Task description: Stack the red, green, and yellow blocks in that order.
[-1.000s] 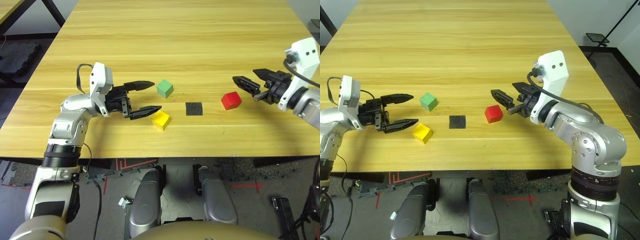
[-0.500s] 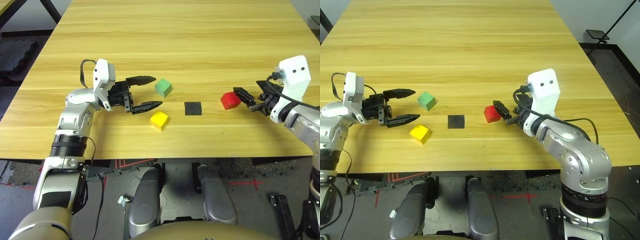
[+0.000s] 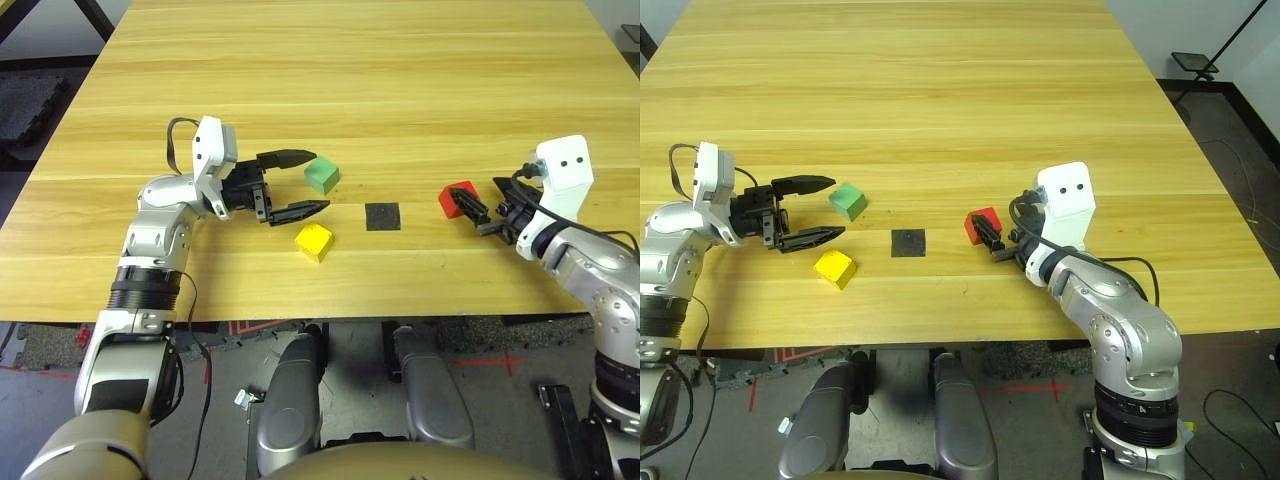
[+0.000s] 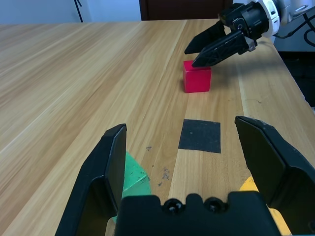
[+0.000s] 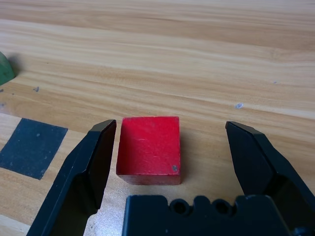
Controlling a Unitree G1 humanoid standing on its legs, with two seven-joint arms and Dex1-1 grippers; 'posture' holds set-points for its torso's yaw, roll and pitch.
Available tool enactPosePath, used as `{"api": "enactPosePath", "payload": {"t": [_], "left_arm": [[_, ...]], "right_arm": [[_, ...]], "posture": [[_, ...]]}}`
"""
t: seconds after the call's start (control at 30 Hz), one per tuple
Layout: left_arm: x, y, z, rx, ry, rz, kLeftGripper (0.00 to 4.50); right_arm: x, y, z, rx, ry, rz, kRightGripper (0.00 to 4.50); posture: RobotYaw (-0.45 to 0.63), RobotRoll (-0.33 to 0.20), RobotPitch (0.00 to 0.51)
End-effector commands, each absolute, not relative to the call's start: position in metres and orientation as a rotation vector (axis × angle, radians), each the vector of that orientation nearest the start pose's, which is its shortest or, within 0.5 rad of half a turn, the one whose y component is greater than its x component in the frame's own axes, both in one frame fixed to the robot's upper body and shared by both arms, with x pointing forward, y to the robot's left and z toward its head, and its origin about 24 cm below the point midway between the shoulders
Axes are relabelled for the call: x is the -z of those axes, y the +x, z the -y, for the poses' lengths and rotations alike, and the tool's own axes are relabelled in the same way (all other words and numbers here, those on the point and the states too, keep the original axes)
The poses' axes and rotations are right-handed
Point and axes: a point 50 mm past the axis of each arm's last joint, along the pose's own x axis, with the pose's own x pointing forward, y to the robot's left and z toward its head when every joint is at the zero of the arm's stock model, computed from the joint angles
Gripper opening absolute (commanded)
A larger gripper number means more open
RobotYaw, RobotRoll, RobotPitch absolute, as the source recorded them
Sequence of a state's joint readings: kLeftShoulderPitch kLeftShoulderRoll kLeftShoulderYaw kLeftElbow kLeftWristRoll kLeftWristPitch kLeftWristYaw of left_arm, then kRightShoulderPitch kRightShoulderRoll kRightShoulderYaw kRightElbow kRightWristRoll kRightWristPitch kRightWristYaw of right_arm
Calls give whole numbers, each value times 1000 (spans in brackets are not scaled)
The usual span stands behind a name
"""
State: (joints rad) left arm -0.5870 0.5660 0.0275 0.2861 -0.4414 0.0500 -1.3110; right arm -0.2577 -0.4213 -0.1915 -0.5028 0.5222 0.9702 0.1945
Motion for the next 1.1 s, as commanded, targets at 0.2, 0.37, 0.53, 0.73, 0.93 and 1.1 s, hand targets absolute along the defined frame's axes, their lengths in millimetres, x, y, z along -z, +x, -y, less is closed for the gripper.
{"api": "enactPosePath", "payload": {"t": [0.2,0.37,0.53,0.73,0.93,1.1], "left_arm": [[-173,314,-192,1275,265,183,4483],[-171,313,-191,1277,261,181,4500],[-170,313,-188,1278,253,185,4500],[-169,313,-184,1284,248,189,4500],[-170,315,-182,1285,247,192,4500],[-171,315,-181,1286,250,195,4500]], "right_arm": [[-140,260,183,-350,16,-232,4500],[-138,262,185,-340,6,-235,3911],[-135,262,185,-341,-5,-246,2097],[-141,268,183,-378,-26,-224,2068],[-174,278,177,-684,-142,-168,2068],[-195,285,179,-917,-176,-196,2068]], "posture": [[132,7,248],[140,3,251],[143,2,247],[146,5,240],[145,9,231],[158,16,231]]}}
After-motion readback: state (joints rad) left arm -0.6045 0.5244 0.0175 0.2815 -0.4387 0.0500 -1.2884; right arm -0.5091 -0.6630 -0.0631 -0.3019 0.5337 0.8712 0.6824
